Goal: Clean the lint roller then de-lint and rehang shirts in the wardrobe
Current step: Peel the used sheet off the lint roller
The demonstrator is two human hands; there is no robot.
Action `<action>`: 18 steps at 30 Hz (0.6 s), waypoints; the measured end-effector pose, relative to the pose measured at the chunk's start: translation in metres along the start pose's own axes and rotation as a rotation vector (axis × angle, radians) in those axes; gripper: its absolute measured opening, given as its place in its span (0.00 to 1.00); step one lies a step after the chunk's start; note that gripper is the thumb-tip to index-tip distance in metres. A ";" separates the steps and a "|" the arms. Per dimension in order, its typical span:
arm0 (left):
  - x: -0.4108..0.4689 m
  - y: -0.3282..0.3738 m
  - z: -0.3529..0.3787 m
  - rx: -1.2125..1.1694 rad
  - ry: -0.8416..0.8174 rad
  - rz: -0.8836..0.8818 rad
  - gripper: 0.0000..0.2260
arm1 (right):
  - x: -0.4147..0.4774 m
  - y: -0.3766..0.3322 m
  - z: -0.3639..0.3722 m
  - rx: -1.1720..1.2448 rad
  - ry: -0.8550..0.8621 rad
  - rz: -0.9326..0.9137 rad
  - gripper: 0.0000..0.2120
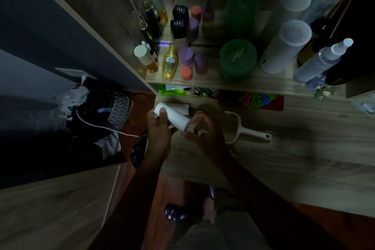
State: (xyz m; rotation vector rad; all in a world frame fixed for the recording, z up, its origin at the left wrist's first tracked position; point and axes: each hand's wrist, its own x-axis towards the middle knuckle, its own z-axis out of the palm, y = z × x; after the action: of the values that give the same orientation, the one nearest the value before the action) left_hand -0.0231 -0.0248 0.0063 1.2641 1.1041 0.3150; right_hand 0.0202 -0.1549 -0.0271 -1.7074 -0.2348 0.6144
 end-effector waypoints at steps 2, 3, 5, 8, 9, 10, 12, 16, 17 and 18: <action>0.002 0.000 0.001 0.009 0.007 0.002 0.16 | 0.000 -0.001 0.001 -0.001 0.025 0.001 0.22; 0.003 0.000 0.001 0.010 0.011 0.002 0.17 | 0.001 0.000 0.002 -0.003 0.037 -0.001 0.20; 0.004 -0.001 0.002 0.009 0.007 0.008 0.18 | 0.001 0.001 0.002 -0.012 0.044 -0.014 0.20; 0.005 -0.003 0.003 0.021 0.000 0.018 0.18 | 0.002 0.002 0.000 -0.027 0.042 -0.004 0.20; 0.006 -0.004 0.004 0.023 0.003 0.015 0.18 | 0.002 0.001 -0.001 -0.035 0.041 -0.002 0.21; 0.006 -0.005 0.004 0.027 0.006 0.013 0.18 | 0.001 -0.001 -0.003 -0.044 0.040 -0.003 0.21; 0.007 -0.005 0.006 0.037 0.000 0.012 0.18 | 0.001 0.000 -0.004 -0.043 0.044 0.008 0.22; 0.005 -0.004 0.011 0.056 -0.022 0.018 0.15 | 0.003 0.001 -0.006 -0.047 0.060 0.037 0.22; 0.006 -0.004 0.012 0.054 -0.023 0.016 0.15 | 0.003 0.002 -0.007 -0.046 0.060 0.047 0.22; 0.006 -0.004 0.013 0.050 -0.025 0.016 0.15 | 0.003 0.002 -0.008 -0.046 0.056 0.057 0.22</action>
State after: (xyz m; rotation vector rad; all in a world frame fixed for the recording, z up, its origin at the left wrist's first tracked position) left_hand -0.0110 -0.0295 -0.0012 1.3185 1.0866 0.2849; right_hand 0.0264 -0.1607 -0.0293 -1.7786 -0.1618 0.6059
